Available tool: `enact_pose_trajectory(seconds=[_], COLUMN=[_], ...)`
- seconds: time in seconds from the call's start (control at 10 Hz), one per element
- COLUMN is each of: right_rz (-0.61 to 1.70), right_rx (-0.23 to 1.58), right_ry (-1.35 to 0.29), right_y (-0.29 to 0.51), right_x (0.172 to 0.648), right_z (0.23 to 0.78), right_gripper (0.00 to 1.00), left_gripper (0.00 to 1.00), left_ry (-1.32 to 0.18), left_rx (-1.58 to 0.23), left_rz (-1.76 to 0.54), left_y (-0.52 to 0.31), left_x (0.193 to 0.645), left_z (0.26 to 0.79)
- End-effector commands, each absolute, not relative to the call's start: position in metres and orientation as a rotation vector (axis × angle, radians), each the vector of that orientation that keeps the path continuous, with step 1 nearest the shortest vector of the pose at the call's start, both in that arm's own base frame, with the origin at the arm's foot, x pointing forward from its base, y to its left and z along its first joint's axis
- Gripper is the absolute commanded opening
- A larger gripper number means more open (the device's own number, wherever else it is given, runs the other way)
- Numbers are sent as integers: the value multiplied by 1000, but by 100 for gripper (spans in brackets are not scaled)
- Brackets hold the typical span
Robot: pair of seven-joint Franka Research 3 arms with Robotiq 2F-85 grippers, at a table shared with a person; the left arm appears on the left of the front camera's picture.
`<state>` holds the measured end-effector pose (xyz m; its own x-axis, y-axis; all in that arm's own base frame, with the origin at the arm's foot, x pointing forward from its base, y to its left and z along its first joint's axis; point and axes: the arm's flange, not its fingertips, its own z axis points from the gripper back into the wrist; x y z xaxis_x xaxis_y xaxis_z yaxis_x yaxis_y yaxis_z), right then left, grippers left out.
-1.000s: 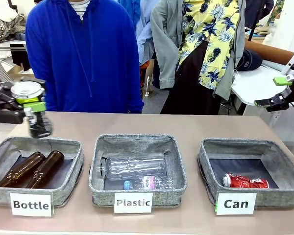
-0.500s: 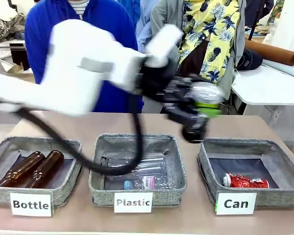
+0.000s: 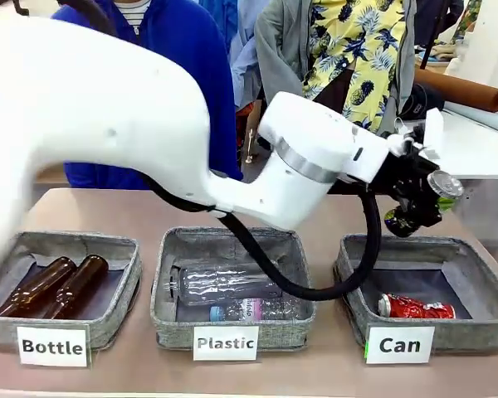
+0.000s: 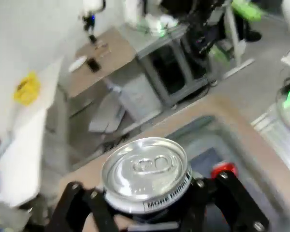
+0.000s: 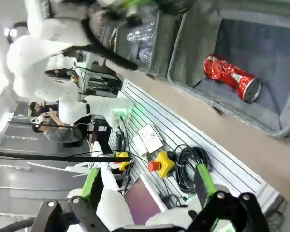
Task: Sort the can waste into the basket.
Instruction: Pick up the can waste from the table and place it in the right Fabric basket.
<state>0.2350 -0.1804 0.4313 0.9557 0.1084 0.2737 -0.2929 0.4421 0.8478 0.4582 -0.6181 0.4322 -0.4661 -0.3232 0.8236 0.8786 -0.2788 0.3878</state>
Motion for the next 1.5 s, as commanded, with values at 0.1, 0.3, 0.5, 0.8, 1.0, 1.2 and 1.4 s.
enact_pose_trajectory(seconds=[0.1,0.3,0.5,0.8,1.0,1.2,1.4], right_rz=[248,248,248,248,248,248,248], right_rx=[1065,1065,1065,1065,1065,1065,1065], right_ry=[-151,-151,-151,-151,-151,-151,-151], right_y=[-176,-176,-176,-176,-176,-176,-176], right_x=[246,246,246,246,246,246,246], right_z=[438,438,438,438,438,438,438], right_gripper=[100,100,100,100,100,100,100], left_gripper=[14,14,72,100,100,100,100], left_ry=[-1115,-1099,-1007,-897,-838,-868,-908], left_rx=[-904,-818,-919,-956,-940,-950,-1027], left_rz=[-1848,-1845,-1815,-1782,-1772,-1770,-1726], left_y=[-607,-620,-618,-617,-616,-615,-603], left_x=[441,458,452,447,447,447,446], left_z=[446,430,426,426,422,425,438])
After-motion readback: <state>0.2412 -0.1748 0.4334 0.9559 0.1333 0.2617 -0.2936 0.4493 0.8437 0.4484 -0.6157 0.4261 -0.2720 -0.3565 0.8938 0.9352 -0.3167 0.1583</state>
